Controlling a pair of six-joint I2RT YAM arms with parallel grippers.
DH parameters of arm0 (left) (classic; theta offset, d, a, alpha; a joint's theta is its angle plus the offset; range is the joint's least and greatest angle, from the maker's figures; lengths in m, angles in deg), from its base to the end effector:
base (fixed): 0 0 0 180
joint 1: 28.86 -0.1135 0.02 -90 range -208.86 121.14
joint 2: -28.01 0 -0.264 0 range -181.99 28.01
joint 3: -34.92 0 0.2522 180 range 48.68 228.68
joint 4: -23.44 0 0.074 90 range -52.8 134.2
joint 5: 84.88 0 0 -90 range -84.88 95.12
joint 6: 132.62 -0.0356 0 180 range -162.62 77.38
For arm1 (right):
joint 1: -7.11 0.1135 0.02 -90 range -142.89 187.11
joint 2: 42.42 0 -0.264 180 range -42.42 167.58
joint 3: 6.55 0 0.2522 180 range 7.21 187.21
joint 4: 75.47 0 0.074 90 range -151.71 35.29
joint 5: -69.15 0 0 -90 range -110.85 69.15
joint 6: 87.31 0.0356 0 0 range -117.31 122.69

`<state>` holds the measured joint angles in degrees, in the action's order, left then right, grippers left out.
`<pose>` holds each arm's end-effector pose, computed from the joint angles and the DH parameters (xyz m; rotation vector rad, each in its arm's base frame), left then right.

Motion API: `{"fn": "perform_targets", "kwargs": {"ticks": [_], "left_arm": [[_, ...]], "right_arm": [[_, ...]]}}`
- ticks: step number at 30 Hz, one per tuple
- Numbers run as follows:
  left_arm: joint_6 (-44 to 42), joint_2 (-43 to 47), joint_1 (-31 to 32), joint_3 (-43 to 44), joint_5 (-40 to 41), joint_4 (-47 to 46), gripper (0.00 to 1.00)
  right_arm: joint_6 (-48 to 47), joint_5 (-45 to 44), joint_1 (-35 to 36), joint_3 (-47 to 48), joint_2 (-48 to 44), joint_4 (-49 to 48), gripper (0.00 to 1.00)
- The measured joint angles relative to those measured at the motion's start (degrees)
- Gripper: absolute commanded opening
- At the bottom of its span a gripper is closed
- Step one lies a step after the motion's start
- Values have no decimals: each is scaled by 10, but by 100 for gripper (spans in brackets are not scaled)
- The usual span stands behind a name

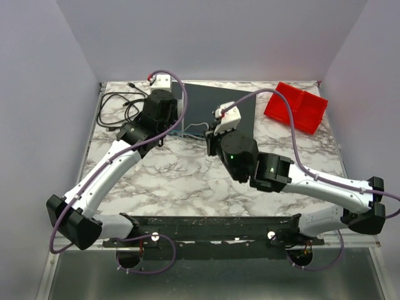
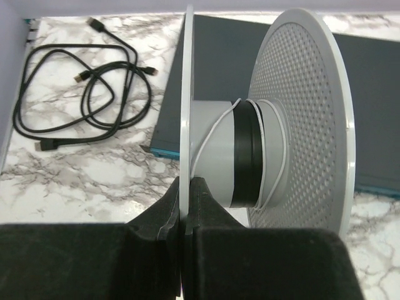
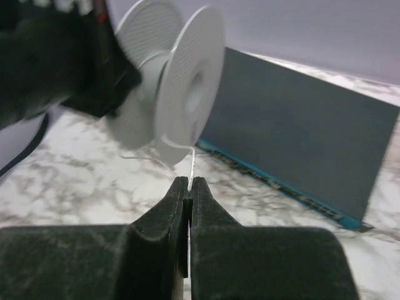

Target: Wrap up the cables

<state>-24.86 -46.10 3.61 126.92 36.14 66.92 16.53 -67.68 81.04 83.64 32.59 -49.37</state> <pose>0.2477 -0.1359 0.3997 -0.0871 1.9482 -0.0308 0.1057 0.2731 0.4159 -0.3095 1.6906 0.4210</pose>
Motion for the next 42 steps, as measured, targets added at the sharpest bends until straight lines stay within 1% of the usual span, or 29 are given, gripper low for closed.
{"fn": "perform_targets", "kwargs": {"ticks": [5, 8, 18, 23, 27, 32, 37, 42], "left_arm": [[-20, 23, 27, -44, -28, -7, 0], [-37, 50, 41, -69, -49, -12, 0], [-94, 103, 78, -95, -118, -21, 0], [-109, 136, 89, -119, -155, -25, 0], [-114, 174, 89, -131, -183, -28, 0], [-101, 195, 89, -131, -206, -40, 0], [-48, 196, 89, -123, -208, -29, 0], [6, 195, 89, -83, -206, 2, 0]], "right_arm": [[-45, 10, -86, 34, 26, 18, 1], [-68, 17, -121, 62, 44, 24, 1], [-113, 70, -212, 138, 103, 23, 1], [-113, 111, -249, 142, 125, 23, 1], [-99, 160, -292, 105, 127, 19, 1], [-58, 245, -329, 19, 118, 3, 1], [-14, 324, -337, -65, 90, -33, 1], [40, 425, -353, -143, 50, -112, 1]]}}
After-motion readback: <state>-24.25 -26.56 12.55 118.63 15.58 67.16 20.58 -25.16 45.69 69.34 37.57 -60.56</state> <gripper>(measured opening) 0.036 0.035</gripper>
